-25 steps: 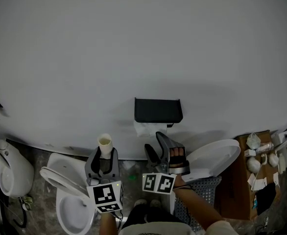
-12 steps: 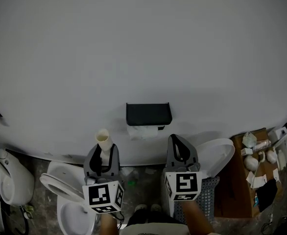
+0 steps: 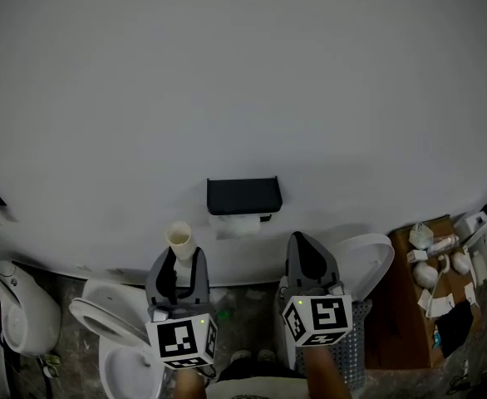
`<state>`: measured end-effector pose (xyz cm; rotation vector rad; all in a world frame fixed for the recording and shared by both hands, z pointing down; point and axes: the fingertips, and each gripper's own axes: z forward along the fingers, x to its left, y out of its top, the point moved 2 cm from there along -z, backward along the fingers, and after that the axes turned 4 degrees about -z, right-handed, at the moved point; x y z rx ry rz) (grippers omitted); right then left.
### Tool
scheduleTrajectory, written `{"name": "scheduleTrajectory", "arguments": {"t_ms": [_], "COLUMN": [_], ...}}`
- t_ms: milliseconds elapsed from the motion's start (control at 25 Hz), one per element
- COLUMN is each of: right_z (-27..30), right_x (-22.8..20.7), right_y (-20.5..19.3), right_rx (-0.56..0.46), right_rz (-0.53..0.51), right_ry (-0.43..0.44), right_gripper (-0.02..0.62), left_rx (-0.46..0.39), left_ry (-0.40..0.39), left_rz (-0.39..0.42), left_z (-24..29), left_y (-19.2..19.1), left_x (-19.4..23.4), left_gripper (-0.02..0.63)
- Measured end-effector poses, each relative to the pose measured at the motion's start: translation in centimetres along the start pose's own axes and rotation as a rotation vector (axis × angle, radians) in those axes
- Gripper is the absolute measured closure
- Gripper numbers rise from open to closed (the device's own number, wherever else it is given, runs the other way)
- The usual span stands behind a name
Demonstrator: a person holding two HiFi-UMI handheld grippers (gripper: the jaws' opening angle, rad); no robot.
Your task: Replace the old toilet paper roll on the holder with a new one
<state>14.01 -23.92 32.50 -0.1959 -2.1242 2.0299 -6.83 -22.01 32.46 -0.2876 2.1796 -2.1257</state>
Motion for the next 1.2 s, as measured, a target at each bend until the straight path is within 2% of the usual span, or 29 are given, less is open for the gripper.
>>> {"name": "scheduleTrajectory", "arguments": {"t_ms": [1200], "right_z": [-0.4], "right_x": [-0.9], "right_y": [0.2], "right_rx": [0.013], "right_rz": [-0.009], "right_ry": [0.004], "right_gripper": [0.604], "left_rx": [0.0], "left_ry": [0.008], "left_rz": [0.015], "left_z": [-0.4], "left_y": [0.6], "left_x": [-0.6], "left_gripper": [0.433]}}
